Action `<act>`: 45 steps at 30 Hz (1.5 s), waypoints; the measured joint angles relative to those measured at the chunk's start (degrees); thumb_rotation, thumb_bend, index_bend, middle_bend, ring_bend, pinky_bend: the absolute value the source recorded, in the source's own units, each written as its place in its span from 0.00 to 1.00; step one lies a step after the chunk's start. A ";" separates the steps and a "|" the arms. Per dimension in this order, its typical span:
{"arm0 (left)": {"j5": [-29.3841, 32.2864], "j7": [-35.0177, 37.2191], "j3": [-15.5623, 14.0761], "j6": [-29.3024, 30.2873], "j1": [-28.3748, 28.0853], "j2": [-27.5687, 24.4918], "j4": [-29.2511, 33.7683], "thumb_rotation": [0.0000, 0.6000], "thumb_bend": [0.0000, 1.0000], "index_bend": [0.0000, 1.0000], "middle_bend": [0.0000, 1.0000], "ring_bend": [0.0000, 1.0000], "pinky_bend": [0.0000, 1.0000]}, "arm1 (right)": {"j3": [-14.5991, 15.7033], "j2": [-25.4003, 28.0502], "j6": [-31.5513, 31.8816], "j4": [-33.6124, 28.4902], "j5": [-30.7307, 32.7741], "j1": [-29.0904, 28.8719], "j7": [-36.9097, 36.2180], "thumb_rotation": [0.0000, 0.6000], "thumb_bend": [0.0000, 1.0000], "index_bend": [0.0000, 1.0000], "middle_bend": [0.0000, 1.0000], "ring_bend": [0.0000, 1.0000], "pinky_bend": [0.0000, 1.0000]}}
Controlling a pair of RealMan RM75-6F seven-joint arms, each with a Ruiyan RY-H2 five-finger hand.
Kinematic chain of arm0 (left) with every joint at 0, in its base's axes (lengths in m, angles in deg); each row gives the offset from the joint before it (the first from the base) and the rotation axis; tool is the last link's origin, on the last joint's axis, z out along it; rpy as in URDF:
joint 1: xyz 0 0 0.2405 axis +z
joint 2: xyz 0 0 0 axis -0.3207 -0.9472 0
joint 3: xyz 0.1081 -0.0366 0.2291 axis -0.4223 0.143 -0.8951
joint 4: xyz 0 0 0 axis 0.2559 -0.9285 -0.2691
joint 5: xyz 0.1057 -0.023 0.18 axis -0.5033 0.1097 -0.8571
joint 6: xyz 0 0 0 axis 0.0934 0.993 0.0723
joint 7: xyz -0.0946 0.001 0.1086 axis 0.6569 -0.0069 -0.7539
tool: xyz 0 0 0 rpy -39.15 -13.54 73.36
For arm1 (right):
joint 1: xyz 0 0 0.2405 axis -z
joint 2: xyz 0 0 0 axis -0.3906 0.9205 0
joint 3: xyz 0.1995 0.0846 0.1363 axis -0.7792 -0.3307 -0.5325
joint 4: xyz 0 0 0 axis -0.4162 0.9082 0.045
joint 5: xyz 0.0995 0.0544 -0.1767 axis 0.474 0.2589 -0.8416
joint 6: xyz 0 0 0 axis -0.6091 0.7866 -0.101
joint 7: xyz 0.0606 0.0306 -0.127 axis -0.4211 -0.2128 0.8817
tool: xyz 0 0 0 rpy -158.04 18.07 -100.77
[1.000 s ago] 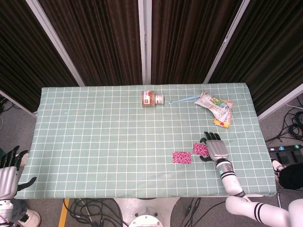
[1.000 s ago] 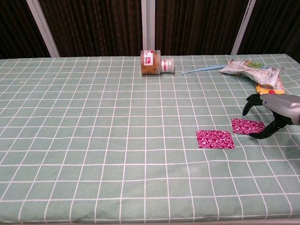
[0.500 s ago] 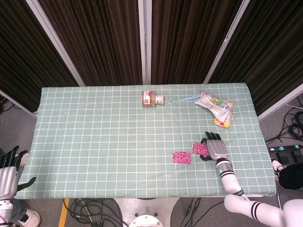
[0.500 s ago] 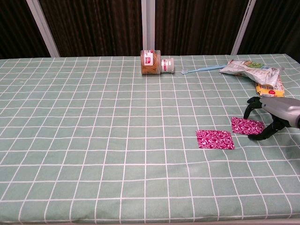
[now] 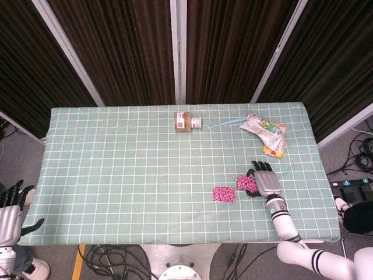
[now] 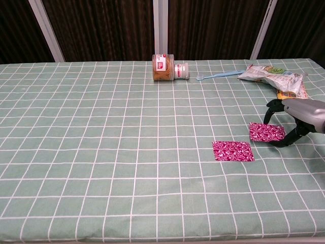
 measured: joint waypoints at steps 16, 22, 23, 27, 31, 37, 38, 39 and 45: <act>0.28 -0.02 -0.16 0.40 0.51 -0.27 0.21 1.00 0.17 0.22 0.15 0.11 0.13 | 0.81 -0.41 -3.91 -7.72 -2.16 -3.89 1.86 0.85 0.15 0.38 0.06 0.00 0.00; 0.33 0.20 -0.18 0.33 0.56 -0.18 -0.04 1.00 0.17 0.22 0.15 0.11 0.13 | 1.69 -1.51 -3.88 -7.14 -1.67 -4.24 2.68 0.86 0.15 0.37 0.06 0.00 0.00; 0.32 0.24 -0.18 0.29 0.55 -0.15 -0.08 1.00 0.17 0.22 0.15 0.11 0.13 | 1.77 -1.54 -3.83 -7.14 -1.59 -4.23 2.73 0.86 0.15 0.37 0.06 0.00 0.00; 0.32 0.47 -0.17 0.32 0.60 -0.07 -0.27 1.00 0.17 0.22 0.15 0.11 0.13 | 2.15 -1.57 -3.29 -7.27 -1.42 -4.04 3.01 0.86 0.15 0.36 0.05 0.00 0.00; 0.29 0.60 -0.21 0.16 0.56 0.03 -0.43 1.00 0.17 0.22 0.15 0.11 0.13 | 2.37 -1.59 -2.55 -7.54 -1.14 -3.68 3.08 0.86 0.15 0.36 0.05 0.00 0.00; 0.30 0.66 -0.17 0.28 0.64 0.08 -0.50 1.00 0.17 0.22 0.15 0.11 0.13 | 2.70 -1.69 -2.50 -7.50 -1.08 -3.69 3.24 0.87 0.15 0.35 0.05 0.00 0.00; 0.34 0.67 -0.18 0.25 0.65 0.08 -0.50 1.00 0.17 0.22 0.15 0.11 0.13 | 2.74 -1.72 -2.50 -7.44 -1.04 -3.68 3.25 0.87 0.15 0.34 0.05 0.00 0.00; 0.36 0.67 -0.20 0.21 0.66 0.08 -0.50 1.00 0.17 0.22 0.15 0.11 0.13 | 2.77 -1.76 -2.50 -7.34 -1.01 -3.67 3.25 0.86 0.15 0.33 0.05 0.00 0.00; 0.34 0.74 -0.17 0.15 0.63 0.16 -0.61 1.00 0.17 0.22 0.15 0.11 0.13 | 3.02 -1.70 -2.51 -7.11 -1.17 -3.60 3.13 0.84 0.15 0.28 0.05 0.00 0.00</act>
